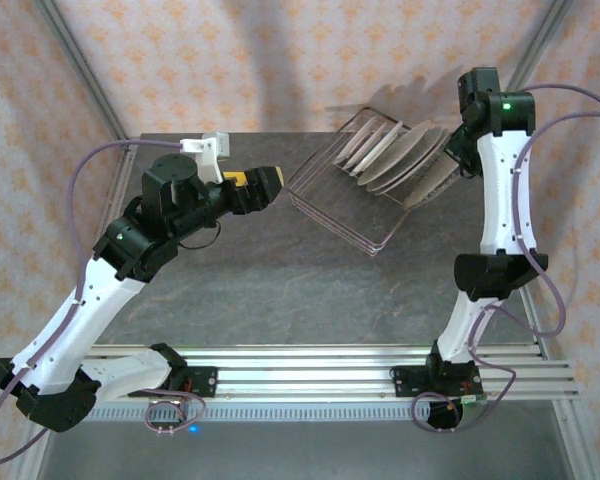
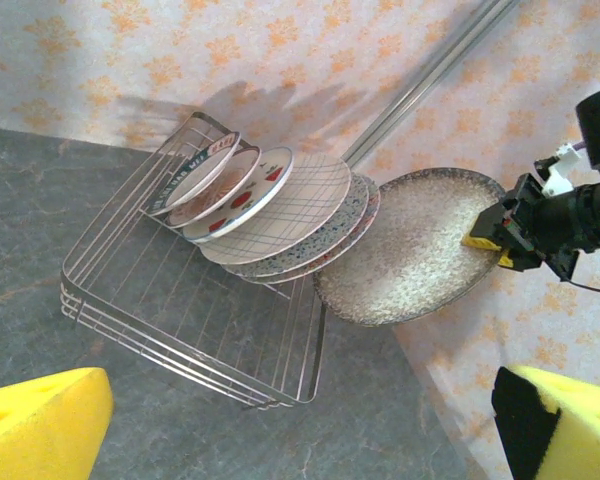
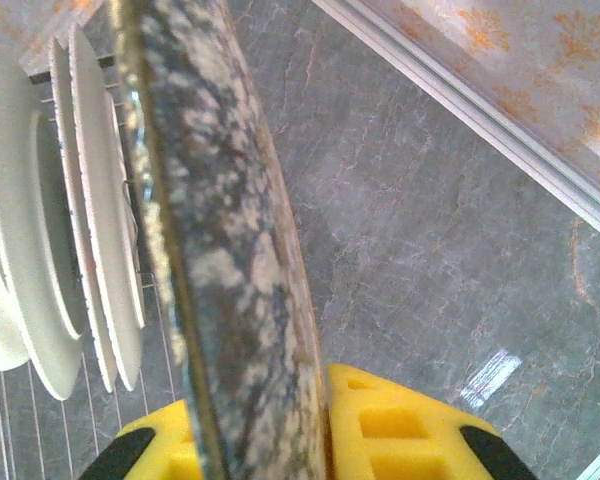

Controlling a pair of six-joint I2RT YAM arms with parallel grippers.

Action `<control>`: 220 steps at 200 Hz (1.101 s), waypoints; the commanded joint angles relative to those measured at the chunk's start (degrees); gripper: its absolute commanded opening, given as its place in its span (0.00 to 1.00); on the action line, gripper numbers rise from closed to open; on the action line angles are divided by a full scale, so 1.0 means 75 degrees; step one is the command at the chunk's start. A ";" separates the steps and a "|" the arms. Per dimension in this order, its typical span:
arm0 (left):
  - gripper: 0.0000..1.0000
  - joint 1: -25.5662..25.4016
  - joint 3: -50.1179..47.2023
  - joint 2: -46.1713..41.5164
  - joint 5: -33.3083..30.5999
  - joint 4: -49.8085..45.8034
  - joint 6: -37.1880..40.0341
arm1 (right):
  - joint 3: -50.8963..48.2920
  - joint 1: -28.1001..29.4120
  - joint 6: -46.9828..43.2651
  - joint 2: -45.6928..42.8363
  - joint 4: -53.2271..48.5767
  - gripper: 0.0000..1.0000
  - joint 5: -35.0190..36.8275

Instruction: Unload the plates from the dish rack

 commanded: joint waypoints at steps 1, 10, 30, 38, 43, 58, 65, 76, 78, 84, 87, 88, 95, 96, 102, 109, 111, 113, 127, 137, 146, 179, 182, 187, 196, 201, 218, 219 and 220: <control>0.98 -0.0054 -0.0081 -0.0095 0.0114 0.0214 -0.0126 | 0.0385 0.0034 0.0356 -0.0838 0.0254 0.00 0.0436; 0.98 -0.0054 -0.0093 -0.0101 0.0131 0.0238 -0.0140 | 0.0334 0.0033 0.0360 -0.0913 0.0244 0.00 0.0488; 0.98 -0.0054 -0.0117 -0.0104 0.0160 0.0288 -0.0198 | 0.0276 0.0039 0.0421 -0.1068 0.0125 0.00 0.0628; 0.98 -0.0054 -0.0116 -0.0092 0.0192 0.0299 -0.0210 | 0.0278 0.0037 0.0464 -0.1141 0.0068 0.00 0.0662; 0.98 -0.0054 -0.0108 -0.0092 0.0205 0.0309 -0.0213 | 0.0276 0.0038 0.0490 -0.1186 0.0034 0.00 0.0665; 0.98 -0.0054 -0.0093 -0.0083 0.0266 0.0303 -0.0249 | 0.0233 0.0038 0.0563 -0.1341 -0.0086 0.00 0.0666; 0.98 -0.0054 -0.0092 -0.0084 0.0297 0.0312 -0.0255 | 0.0206 0.0038 0.0590 -0.1427 -0.0144 0.00 0.0660; 0.98 -0.0054 -0.0093 -0.0081 0.0334 0.0312 -0.0288 | 0.0138 0.0032 0.0650 -0.1564 -0.0254 0.00 0.0664; 0.98 -0.0054 -0.0093 -0.0076 0.0341 0.0312 -0.0290 | 0.0116 0.0035 0.0662 -0.1603 -0.0270 0.00 0.0656; 0.98 -0.0054 -0.0099 -0.0088 0.0336 0.0320 -0.0302 | 0.0055 0.0033 0.0679 -0.1700 -0.0318 0.00 0.0643; 0.98 -0.0057 -0.0110 -0.0092 0.0336 0.0323 -0.0313 | 0.0013 0.0041 0.0696 -0.1750 -0.0340 0.00 0.0636; 0.98 -0.0055 -0.0113 -0.0089 0.0336 0.0323 -0.0313 | -0.0004 0.0036 0.0707 -0.1765 -0.0349 0.00 0.0639; 0.98 -0.0054 -0.0134 -0.0105 0.0336 0.0335 -0.0327 | -0.0091 0.0032 0.0727 -0.1880 -0.0410 0.00 0.0630; 0.98 -0.0054 -0.0137 -0.0113 0.0336 0.0329 -0.0332 | -0.0108 0.0032 0.0740 -0.1901 -0.0418 0.00 0.0624; 0.98 -0.0054 -0.0157 -0.0114 0.0341 0.0353 -0.0348 | -0.0194 0.0038 0.0769 -0.1992 -0.0461 0.00 0.0599; 0.98 -0.0054 -0.0175 -0.0130 0.0336 0.0376 -0.0361 | -0.0297 0.0033 0.0793 -0.2114 -0.0497 0.00 0.0536; 0.98 -0.0054 -0.0184 -0.0123 0.0336 0.0381 -0.0370 | -0.0341 0.0032 0.0803 -0.2136 -0.0497 0.00 0.0504; 0.98 -0.0051 -0.0186 -0.0127 0.0336 0.0382 -0.0372 | -0.0367 0.0038 0.0818 -0.2174 -0.0506 0.00 0.0484; 0.98 -0.0054 -0.0199 -0.0122 0.0351 0.0416 -0.0407 | -0.0562 0.0034 0.0891 -0.2374 -0.0566 0.00 0.0281; 0.98 -0.0054 -0.0199 -0.0103 0.0359 0.0417 -0.0430 | -0.0605 0.0038 0.0940 -0.2457 -0.0642 0.00 0.0119; 0.98 -0.0054 -0.0193 -0.0101 0.0372 0.0416 -0.0452 | -0.0599 0.0032 0.0990 -0.2496 -0.0771 0.00 -0.0027; 0.98 -0.0054 -0.0274 -0.0103 0.0458 0.0432 -0.0599 | -0.0417 0.0032 0.1145 -0.2656 -0.1188 0.00 -0.0572; 0.98 -0.0054 -0.0280 -0.0100 0.0460 0.0429 -0.0612 | -0.0436 0.0040 0.1150 -0.2684 -0.1188 0.00 -0.0654; 0.98 -0.0054 -0.0292 -0.0114 0.0465 0.0423 -0.0638 | -0.0490 0.0034 0.1182 -0.2762 -0.1189 0.00 -0.0764; 0.98 -0.0054 -0.0324 -0.0123 0.0491 0.0441 -0.0697 | -0.0624 0.0035 0.1264 -0.2893 -0.1189 0.00 -0.0943; 0.98 -0.0052 -0.0339 -0.0140 0.0498 0.0441 -0.0738 | -0.0694 0.0033 0.1309 -0.2967 -0.1189 0.00 -0.1076; 0.98 -0.0054 -0.0406 -0.0157 0.0572 0.0440 -0.0866 | -0.1074 0.0032 0.1412 -0.3245 -0.1189 0.00 -0.1451; 0.98 -0.0054 -0.0402 -0.0163 0.0577 0.0441 -0.0877 | -0.1092 0.0032 0.1416 -0.3263 -0.1189 0.00 -0.1483; 0.98 -0.0054 -0.0400 -0.0159 0.0579 0.0441 -0.0889 | -0.1101 0.0032 0.1424 -0.3277 -0.1189 0.00 -0.1504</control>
